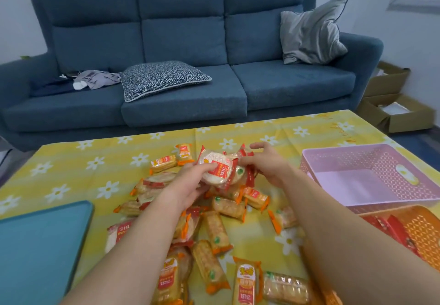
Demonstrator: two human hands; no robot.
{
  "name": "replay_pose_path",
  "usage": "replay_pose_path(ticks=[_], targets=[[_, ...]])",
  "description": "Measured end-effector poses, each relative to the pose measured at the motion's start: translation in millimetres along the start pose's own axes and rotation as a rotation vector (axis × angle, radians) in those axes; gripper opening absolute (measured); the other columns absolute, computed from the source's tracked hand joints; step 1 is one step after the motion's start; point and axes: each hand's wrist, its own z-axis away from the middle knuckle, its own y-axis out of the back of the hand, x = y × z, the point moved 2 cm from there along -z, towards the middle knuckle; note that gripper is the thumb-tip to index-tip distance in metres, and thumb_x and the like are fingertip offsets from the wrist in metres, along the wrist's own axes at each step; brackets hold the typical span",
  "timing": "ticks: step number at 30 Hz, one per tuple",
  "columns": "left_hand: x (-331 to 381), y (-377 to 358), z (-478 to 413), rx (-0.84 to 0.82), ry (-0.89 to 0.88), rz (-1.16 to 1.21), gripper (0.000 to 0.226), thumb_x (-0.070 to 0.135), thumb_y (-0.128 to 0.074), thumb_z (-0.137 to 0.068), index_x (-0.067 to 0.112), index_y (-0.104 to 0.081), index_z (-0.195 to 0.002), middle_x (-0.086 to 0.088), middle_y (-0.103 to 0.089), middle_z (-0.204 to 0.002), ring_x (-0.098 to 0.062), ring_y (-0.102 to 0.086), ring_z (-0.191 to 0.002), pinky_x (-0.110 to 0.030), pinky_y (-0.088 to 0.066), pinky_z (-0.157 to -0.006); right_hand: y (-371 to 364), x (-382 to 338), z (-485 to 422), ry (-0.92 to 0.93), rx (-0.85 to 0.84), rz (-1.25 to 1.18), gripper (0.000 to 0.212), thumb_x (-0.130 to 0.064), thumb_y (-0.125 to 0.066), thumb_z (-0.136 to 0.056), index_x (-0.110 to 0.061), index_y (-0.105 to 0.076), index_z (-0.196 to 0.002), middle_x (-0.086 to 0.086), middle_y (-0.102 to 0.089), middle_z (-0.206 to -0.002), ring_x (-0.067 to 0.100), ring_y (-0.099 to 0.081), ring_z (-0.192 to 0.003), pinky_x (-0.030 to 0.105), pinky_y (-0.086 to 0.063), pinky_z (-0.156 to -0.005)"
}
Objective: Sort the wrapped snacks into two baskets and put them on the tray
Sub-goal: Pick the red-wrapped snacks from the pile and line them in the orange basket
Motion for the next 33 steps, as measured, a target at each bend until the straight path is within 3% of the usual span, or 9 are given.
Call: replay_pose_path(ticks=[6,10,12,15,19,24,26,30,33], targets=[[6.7,-21.4,31.7,-0.089,-0.139,0.164,0.052,0.016,-0.078,-0.083,0.026,-0.052,-0.127,-0.015,-0.071,-0.115,-0.034,-0.073,-0.098,-0.049,-0.059,-0.079,-1.6,-16.4,64.9,0.072,-0.118,-0.268,0.031,-0.015,-0.071,-0.085,-0.005,-0.069,-0.114,0.010,-0.066,-0.085,0.018,-0.061,-0.066,0.032,-0.053,-0.058],[8.2,-54.0,70.1,-0.087,-0.204,0.077,0.060,0.019,-0.083,-0.077,0.030,-0.048,-0.124,-0.008,-0.071,-0.109,-0.023,-0.075,-0.084,-0.035,-0.059,-0.064,19.8,-27.8,125.3,0.054,-0.052,-0.265,0.050,-0.046,-0.071,-0.076,-0.019,-0.066,-0.117,0.004,-0.070,-0.093,0.019,-0.067,-0.076,0.034,-0.056,-0.061],[1.6,-86.3,94.0,-0.165,-0.235,-0.014,0.058,0.022,-0.083,-0.078,0.028,-0.051,-0.126,-0.003,-0.074,-0.105,-0.018,-0.074,-0.081,-0.031,-0.057,-0.064,42.0,-30.0,156.0,0.148,0.051,-0.158,0.052,-0.053,-0.077,-0.072,-0.022,-0.066,-0.112,0.001,-0.073,-0.091,0.019,-0.070,-0.073,0.034,-0.056,-0.060],[-19.1,-146.6,128.1,-0.289,-0.298,-0.194,0.055,0.026,-0.084,-0.079,0.023,-0.056,-0.127,-0.010,-0.069,-0.118,-0.018,-0.071,-0.090,-0.035,-0.057,-0.073,93.9,-19.7,207.1,0.240,0.334,-0.001,0.047,-0.056,-0.076,-0.070,-0.030,-0.064,-0.107,-0.006,-0.073,-0.098,0.013,-0.071,-0.089,0.040,-0.058,-0.080],[-45.8,-212.3,157.7,-0.435,-0.418,-0.431,0.062,0.032,-0.088,-0.073,0.021,-0.057,-0.125,-0.002,-0.068,-0.115,-0.012,-0.068,-0.100,-0.029,-0.056,-0.086,167.3,7.4,267.8,0.315,0.496,0.090,0.051,-0.060,-0.074,-0.064,-0.040,-0.061,-0.109,-0.013,-0.068,-0.101,-0.003,-0.066,-0.088,0.029,-0.055,-0.078],[-76.0,-237.2,172.6,-0.320,-0.556,-1.074,0.080,0.049,-0.085,-0.062,0.029,-0.050,-0.132,0.006,-0.062,-0.123,-0.017,-0.061,-0.111,-0.038,-0.049,-0.095,215.3,58.6,296.3,0.142,0.374,0.601,0.070,-0.044,-0.084,-0.075,-0.024,-0.053,-0.134,0.000,-0.062,-0.128,0.017,-0.060,-0.113,0.031,-0.049,-0.092],[-81.6,-229.9,174.0,-0.277,-0.540,-1.111,0.087,0.058,-0.076,-0.056,0.032,-0.048,-0.133,0.006,-0.060,-0.126,-0.018,-0.059,-0.114,-0.038,-0.047,-0.098,225.5,65.7,297.6,0.125,0.408,0.811,0.081,-0.048,-0.082,-0.071,-0.022,-0.050,-0.141,0.001,-0.054,-0.139,0.024,-0.050,-0.127,0.034,-0.042,-0.101],[-89.4,-231.1,175.1,-0.208,-0.743,-1.013,0.043,0.050,-0.065,-0.071,0.039,-0.062,-0.112,0.017,-0.060,-0.109,-0.008,-0.059,-0.103,-0.021,-0.039,-0.085,245.9,62.5,299.1,0.230,0.547,0.767,0.062,-0.054,-0.072,-0.077,-0.032,-0.054,-0.132,-0.006,-0.054,-0.131,0.020,-0.046,-0.125,0.036,-0.041,-0.096],[-97.3,-247.8,175.3,-0.218,-0.845,-1.054,0.021,0.026,-0.067,-0.082,0.035,-0.068,-0.101,0.016,-0.061,-0.106,-0.009,-0.057,-0.103,-0.020,-0.037,-0.086,250.6,66.3,290.1,0.161,0.491,0.847,0.042,-0.024,-0.062,-0.090,-0.025,-0.058,-0.132,0.000,-0.061,-0.127,0.024,-0.057,-0.119,0.035,-0.049,-0.092]])
